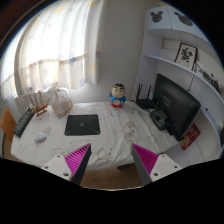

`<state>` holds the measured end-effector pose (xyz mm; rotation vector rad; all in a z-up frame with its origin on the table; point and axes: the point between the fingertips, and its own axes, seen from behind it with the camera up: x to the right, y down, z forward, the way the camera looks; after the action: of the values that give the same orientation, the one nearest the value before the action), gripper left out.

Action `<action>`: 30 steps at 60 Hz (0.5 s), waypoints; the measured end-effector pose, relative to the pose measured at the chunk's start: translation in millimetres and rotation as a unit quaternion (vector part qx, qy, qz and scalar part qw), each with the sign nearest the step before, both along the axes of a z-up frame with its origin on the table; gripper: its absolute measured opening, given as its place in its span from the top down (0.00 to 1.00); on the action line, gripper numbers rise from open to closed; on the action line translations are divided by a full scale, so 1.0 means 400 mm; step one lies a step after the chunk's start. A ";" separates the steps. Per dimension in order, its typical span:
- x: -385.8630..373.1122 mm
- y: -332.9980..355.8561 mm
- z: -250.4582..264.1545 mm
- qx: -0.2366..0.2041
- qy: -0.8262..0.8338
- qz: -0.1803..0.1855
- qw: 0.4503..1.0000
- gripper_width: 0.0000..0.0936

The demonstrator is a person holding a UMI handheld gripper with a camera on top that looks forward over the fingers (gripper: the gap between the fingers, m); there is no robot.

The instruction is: Arrange mouse

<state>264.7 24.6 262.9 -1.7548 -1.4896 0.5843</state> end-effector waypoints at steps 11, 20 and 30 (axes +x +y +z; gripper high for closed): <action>-0.019 -0.165 -0.040 -0.013 -0.015 0.024 1.000 0.10; -0.021 -0.329 -0.089 -0.022 -0.028 0.050 0.998 0.10; -0.020 -0.515 -0.130 -0.028 -0.040 0.077 0.996 0.10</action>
<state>256.6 -181.5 211.0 -1.7341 -1.6886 0.6462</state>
